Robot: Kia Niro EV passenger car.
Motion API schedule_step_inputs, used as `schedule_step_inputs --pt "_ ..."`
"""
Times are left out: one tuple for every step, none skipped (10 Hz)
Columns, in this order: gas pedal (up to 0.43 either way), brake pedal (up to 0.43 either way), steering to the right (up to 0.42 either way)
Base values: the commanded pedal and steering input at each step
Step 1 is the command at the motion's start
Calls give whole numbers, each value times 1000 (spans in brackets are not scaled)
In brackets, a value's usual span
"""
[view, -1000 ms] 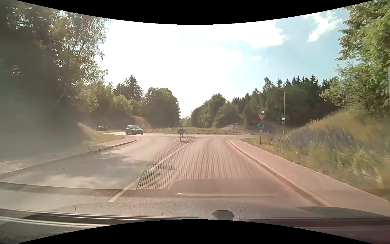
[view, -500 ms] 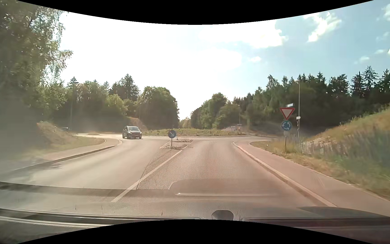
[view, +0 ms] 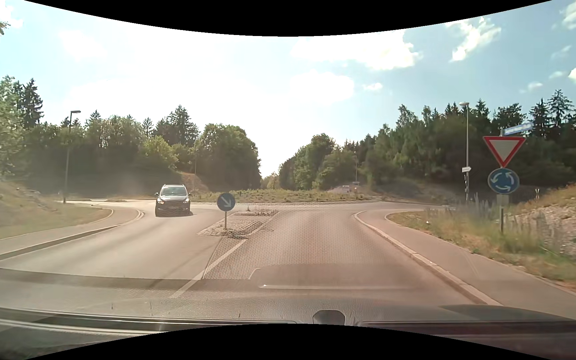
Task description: Follow the waypoints while adhering to traffic rules and regulations
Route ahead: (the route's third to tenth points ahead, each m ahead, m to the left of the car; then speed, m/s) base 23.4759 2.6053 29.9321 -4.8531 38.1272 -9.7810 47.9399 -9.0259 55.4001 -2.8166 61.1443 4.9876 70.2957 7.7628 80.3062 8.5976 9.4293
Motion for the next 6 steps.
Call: schedule_step_inputs --pt "0 250 9" --pt "0 256 9" --pt "0 262 9" --pt "0 268 9" --pt "0 268 9" --pt "0 268 8"
